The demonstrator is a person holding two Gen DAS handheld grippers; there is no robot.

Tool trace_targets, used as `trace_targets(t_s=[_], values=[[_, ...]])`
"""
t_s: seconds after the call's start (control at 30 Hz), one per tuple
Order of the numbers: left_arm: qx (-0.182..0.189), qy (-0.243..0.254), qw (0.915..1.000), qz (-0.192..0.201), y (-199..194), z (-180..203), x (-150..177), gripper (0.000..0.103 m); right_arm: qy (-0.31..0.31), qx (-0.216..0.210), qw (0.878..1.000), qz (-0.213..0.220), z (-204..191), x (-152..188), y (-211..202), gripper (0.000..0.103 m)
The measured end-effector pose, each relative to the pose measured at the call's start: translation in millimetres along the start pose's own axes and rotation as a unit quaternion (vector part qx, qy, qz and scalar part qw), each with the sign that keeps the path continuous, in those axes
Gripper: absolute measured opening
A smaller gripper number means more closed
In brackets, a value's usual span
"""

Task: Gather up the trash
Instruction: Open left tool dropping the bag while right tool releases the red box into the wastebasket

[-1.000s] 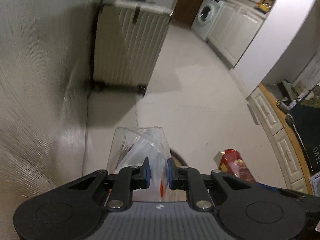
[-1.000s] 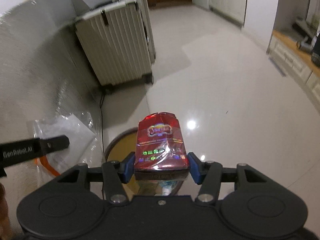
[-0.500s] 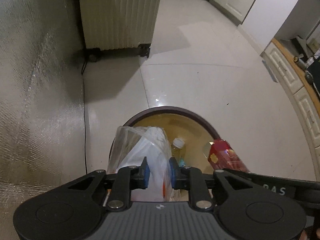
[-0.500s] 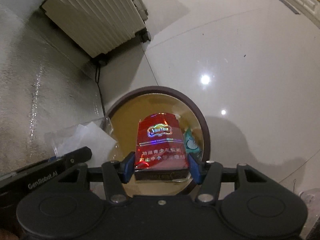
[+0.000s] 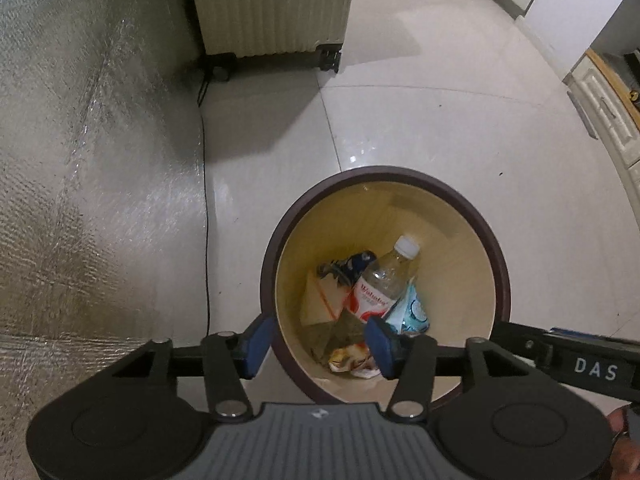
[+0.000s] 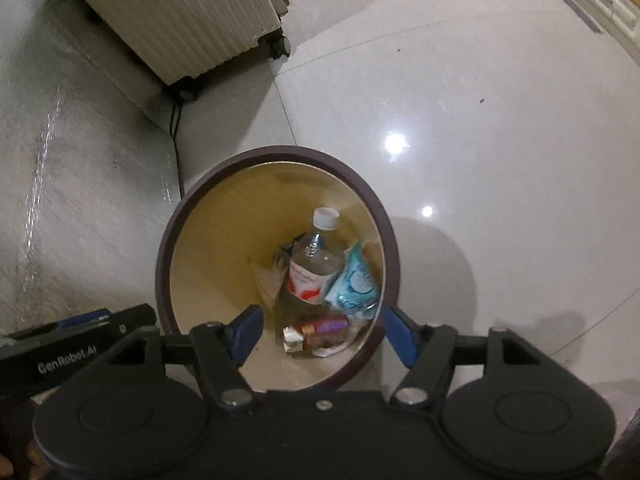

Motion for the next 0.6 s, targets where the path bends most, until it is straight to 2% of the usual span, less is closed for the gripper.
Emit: trace_targets(t_s=[0.1, 0.2, 0.27, 0.43, 0.6], values=[[0.001, 0.002, 1.0, -0.001, -3, 0, 2, 0.059, -0.021, 0.009, 1.0, 0.004, -1, 0, -3, 0.074], [0.003, 0.001, 1.0, -0.002, -6, -1, 2, 0.069, -0.048, 0.019, 0.999, 0.009, -3, 0, -8, 0.078], [0.003, -0.002, 1.0, -0.001, -8, -1, 3, 0.079, -0.06, 0.023, 0.998, 0.014, -3, 1, -13, 0.082], [-0.001, -0.01, 0.9999, 0.009, -18, -6, 7, 0.087, -0.073, 0.029, 0.997, 0.027, -1, 0, -28, 0.087], [0.001, -0.016, 0.9997, 0.019, -32, -8, 12, 0.097, -0.083, 0.038, 0.995, 0.043, 2, 3, -44, 0.098]])
Point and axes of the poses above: each gripper's, at about its wrist camera, not at the fingertips, and y roughly the way its jaws point, z to its right, x to its underside, the point moved 2 cm from there along y, roughly the way its jaws point, and after that the axes turned 3 degrees about -x, right-handed, at the moved point
